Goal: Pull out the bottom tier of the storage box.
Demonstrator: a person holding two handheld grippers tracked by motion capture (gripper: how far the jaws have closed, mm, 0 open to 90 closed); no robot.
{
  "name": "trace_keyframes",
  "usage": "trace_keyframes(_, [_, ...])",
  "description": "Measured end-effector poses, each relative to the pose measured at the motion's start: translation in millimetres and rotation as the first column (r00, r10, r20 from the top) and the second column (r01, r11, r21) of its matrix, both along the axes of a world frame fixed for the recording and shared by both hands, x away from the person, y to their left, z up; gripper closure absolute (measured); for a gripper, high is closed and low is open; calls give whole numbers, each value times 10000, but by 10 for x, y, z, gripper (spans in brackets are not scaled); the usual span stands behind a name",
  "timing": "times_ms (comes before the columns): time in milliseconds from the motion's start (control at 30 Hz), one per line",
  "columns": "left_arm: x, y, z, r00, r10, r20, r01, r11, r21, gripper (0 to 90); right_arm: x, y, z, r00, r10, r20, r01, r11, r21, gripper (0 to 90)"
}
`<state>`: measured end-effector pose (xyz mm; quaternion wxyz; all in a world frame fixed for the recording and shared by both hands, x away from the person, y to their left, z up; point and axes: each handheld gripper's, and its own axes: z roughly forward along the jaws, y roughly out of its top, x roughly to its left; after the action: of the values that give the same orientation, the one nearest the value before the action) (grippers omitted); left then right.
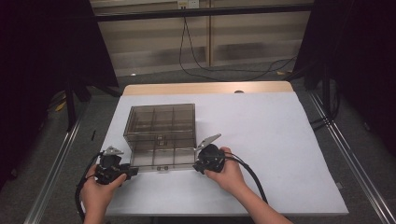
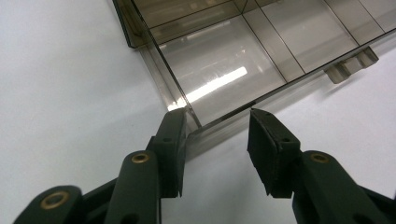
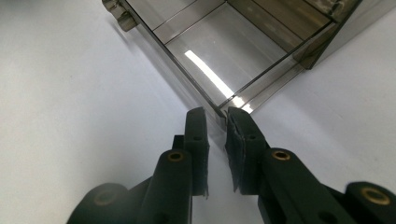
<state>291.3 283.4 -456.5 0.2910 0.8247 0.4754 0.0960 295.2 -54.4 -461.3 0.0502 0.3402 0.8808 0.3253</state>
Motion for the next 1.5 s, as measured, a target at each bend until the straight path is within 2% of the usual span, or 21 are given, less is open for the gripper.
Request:
trace_keyframes(167, [-1, -5, 0, 10000, 3, -38, -3, 10000, 37, 572, -2, -1, 0, 10000, 28, -26, -28, 10000, -41, 787])
trace_keyframes(200, [-3, -9, 1, 10000, -12, -67, 12, 10000, 45, 571, 0, -5, -2, 9998, 186, 48, -186, 9998, -83, 786])
trace_keyframes(600, [-16, -9, 4, 10000, 12, -85, -12, 10000, -5, 572, -22, 5, 0, 9999, 9, -123, -11, 9999, -112, 783])
trace_keyframes(800, [-30, -5, 2, 10000, 13, -28, -13, 10000, 62, 572, -19, -3, -7, 9999, 172, 17, -172, 9998, -60, 783])
trace_keyframes(1500, [-52, -8, 1, 10000, -15, -35, 15, 10000, 22, 572, -46, -4, -6, 9997, 189, -168, -190, 9998, -67, 783])
